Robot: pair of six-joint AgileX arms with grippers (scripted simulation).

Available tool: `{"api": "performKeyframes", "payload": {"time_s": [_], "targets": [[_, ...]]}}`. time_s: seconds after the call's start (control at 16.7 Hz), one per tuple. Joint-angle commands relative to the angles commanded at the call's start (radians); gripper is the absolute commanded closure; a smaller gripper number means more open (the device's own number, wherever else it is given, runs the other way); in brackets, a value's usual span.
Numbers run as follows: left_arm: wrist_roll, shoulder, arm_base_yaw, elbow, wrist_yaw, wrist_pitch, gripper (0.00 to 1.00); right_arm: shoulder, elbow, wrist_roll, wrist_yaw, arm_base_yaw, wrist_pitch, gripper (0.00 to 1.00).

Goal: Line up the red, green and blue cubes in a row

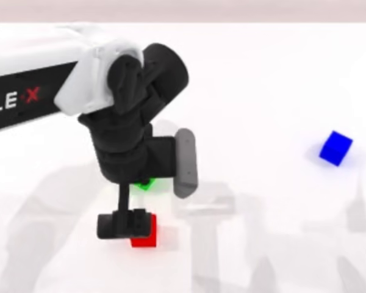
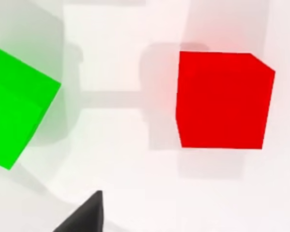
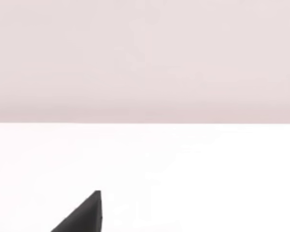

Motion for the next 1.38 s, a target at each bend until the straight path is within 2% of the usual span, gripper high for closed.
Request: {"api": "performKeyframes", "payload": {"time_s": [0.12, 0.3, 0.66, 0.84, 1.02, 1.38], "targets": [[-0.056, 0.027, 0.008, 0.033, -0.002, -0.006, 0.0, 0.0, 0.0, 0.0, 0.0, 0.0, 0.0, 0.0], [-0.206, 0.094, 0.034, 0.113, -0.004, -0.023, 0.0, 0.0, 0.0, 0.0, 0.0, 0.0, 0.0, 0.0], [-0.653, 0.26, 0.107, 0.297, -0.005, -0.064, 0.0, 0.0, 0.0, 0.0, 0.0, 0.0, 0.0, 0.0], [-0.81, 0.315, 0.138, 0.37, -0.008, -0.071, 0.0, 0.0, 0.0, 0.0, 0.0, 0.0, 0.0, 0.0], [-0.872, 0.337, 0.154, 0.404, -0.009, -0.071, 0.0, 0.0, 0.0, 0.0, 0.0, 0.0, 0.0, 0.0], [-0.873, 0.34, 0.151, 0.388, -0.009, -0.053, 0.0, 0.0, 0.0, 0.0, 0.0, 0.0, 0.0, 0.0]]}}
